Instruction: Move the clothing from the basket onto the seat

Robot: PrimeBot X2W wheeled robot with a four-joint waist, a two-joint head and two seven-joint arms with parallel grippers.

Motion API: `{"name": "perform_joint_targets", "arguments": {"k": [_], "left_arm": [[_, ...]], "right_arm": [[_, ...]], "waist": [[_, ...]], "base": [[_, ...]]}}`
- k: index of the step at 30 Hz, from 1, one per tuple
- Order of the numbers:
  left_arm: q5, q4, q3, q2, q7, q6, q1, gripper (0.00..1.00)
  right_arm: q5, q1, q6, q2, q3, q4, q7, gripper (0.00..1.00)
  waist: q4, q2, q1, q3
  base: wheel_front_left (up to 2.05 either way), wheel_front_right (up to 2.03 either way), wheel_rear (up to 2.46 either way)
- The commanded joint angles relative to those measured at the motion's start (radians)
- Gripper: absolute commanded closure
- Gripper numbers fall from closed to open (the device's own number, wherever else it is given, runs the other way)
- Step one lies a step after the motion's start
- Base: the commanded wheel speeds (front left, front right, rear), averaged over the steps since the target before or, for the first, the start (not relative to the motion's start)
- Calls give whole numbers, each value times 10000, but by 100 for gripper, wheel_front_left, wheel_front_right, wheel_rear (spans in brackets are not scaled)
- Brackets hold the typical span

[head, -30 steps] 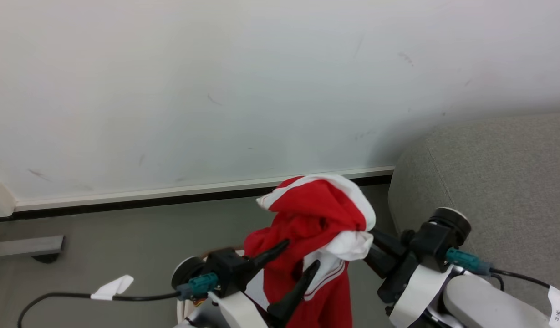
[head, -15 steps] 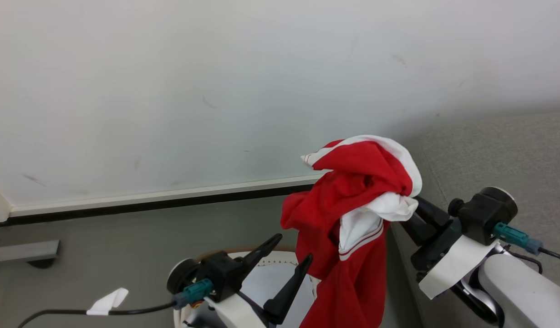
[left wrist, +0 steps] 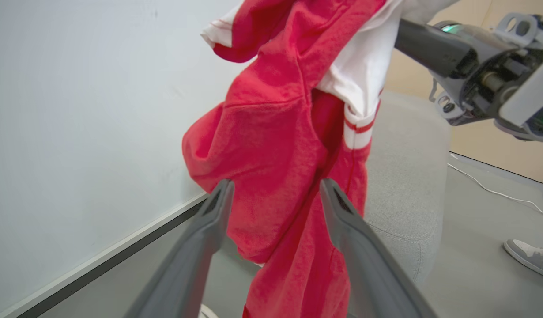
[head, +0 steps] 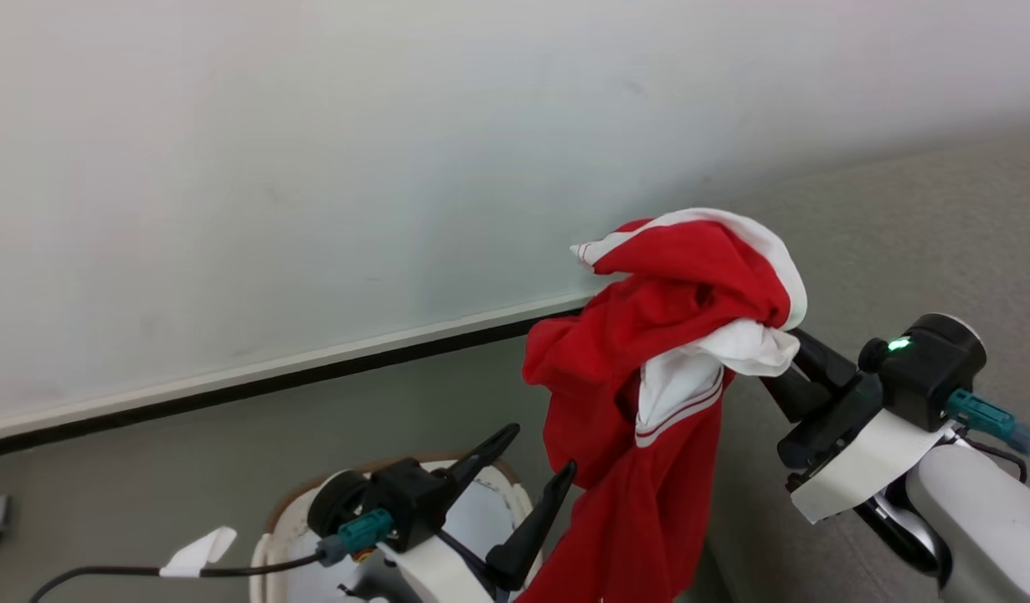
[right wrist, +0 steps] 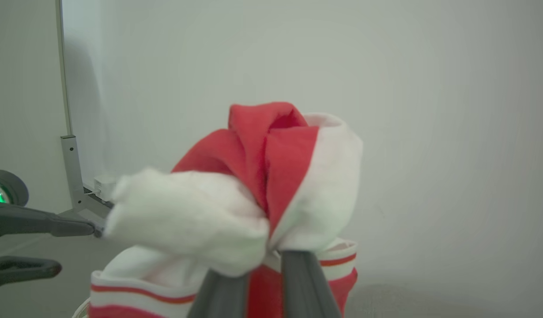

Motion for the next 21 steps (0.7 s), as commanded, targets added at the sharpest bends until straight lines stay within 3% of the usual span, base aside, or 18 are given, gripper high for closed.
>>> {"name": "perform_joint_targets", "arguments": {"k": [1,11,21], "left_arm": [[97,9,10,25,-47,-3,-118,0],[163,51,-99,-47,12,-41,-414,0],[447,-82,-241,-73,268,-235,-1386,0]], "right_arm": [[-90,-96,-30,-104,-117,-59,-41,100],[-277,43,-28,-164,-945,-239,-40,100],[-945,-520,-28,22,-3139,-349,-41,100]], "waist": [[-493,-1,0,185],[-1349,-1,0,668],[-888,-1,0,2215]], "base": [[0,0,0],[0,0,0],[0,0,0]]}}
